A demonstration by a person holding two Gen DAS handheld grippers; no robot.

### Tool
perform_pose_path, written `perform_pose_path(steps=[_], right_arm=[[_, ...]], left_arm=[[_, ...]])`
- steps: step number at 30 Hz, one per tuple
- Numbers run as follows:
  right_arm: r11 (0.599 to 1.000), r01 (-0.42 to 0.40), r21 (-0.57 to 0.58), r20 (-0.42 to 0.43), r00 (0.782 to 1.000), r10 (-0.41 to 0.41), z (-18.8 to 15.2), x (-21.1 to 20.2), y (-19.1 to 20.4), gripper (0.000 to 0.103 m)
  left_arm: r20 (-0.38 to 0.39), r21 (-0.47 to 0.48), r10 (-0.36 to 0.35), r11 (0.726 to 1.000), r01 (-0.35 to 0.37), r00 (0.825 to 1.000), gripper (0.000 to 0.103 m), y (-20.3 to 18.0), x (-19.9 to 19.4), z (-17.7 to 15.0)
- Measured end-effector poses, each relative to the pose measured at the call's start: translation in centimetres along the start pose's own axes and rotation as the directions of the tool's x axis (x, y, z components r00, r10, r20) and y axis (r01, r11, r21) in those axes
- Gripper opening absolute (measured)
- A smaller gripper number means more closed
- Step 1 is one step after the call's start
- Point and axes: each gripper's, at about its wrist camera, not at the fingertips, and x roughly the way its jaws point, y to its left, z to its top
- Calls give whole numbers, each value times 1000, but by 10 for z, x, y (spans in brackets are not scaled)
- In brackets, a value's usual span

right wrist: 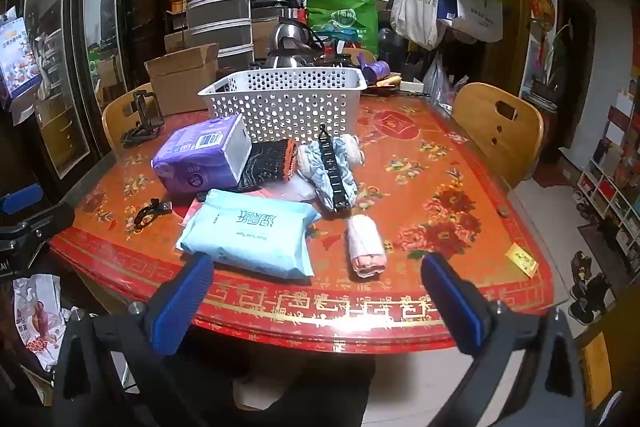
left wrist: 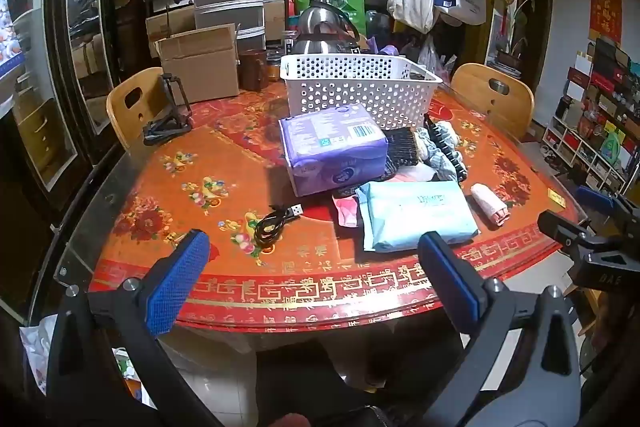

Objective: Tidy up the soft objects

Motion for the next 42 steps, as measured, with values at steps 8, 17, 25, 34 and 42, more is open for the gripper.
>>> perform_pose_path(steps=[8, 17, 25, 34, 42], right_arm=[[1000, 3, -4, -23, 1000, -3, 1, 5, -2, 103], [1000, -7, -5, -1, 1000, 7, 0, 3, -1, 103], [1000, -7, -8, -1, 1000, 7, 0, 2, 1, 103], [1000, -9, -9, -3, 1000, 9, 1, 2, 2, 103], [1000, -10, -9, -5, 1000, 10, 1, 2, 3, 103]], left_arm=[[6, -12, 5, 1000, -5, 1000, 103, 4, 0, 0], [7, -7, -2, 1000, 2, 1000, 103, 1, -1, 0], [7, -8, -1, 1000, 1, 1000, 103, 2, -1, 0], [9, -9, -3, 1000, 3, 1000, 103, 3, -1, 0], [10, -10, -5, 1000, 5, 1000, 103, 4, -2, 0]])
